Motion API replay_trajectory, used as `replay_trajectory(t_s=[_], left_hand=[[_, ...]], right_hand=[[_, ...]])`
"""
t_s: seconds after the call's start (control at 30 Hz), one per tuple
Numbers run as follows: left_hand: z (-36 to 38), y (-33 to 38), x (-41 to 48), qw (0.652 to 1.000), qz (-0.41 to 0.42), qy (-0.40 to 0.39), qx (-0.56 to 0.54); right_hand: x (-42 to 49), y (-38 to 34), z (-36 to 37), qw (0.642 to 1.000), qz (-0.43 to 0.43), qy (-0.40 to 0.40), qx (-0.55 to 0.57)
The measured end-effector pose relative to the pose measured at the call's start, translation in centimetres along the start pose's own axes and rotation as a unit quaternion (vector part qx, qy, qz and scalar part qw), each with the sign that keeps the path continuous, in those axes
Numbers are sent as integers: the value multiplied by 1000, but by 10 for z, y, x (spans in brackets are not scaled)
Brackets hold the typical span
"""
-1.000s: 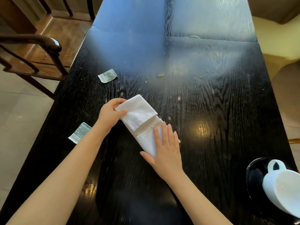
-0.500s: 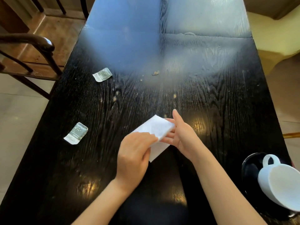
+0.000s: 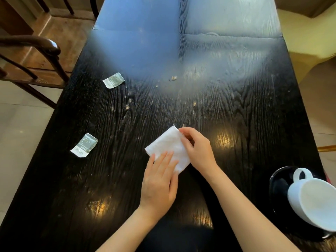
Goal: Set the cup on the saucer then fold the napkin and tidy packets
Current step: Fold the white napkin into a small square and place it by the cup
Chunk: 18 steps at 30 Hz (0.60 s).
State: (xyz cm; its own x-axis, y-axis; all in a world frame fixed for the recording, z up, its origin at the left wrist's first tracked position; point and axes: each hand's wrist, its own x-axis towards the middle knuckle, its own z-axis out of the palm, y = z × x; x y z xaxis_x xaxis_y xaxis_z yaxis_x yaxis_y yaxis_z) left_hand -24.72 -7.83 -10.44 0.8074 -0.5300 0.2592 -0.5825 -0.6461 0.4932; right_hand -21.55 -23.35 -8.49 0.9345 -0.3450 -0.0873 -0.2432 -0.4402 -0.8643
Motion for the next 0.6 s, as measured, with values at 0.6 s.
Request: replay_trajectory(t_s=[0.6], left_hand=[[11, -35, 31, 964, -103, -137, 202]], right_hand=[[-16, 30, 35, 904, -79, -2, -420]])
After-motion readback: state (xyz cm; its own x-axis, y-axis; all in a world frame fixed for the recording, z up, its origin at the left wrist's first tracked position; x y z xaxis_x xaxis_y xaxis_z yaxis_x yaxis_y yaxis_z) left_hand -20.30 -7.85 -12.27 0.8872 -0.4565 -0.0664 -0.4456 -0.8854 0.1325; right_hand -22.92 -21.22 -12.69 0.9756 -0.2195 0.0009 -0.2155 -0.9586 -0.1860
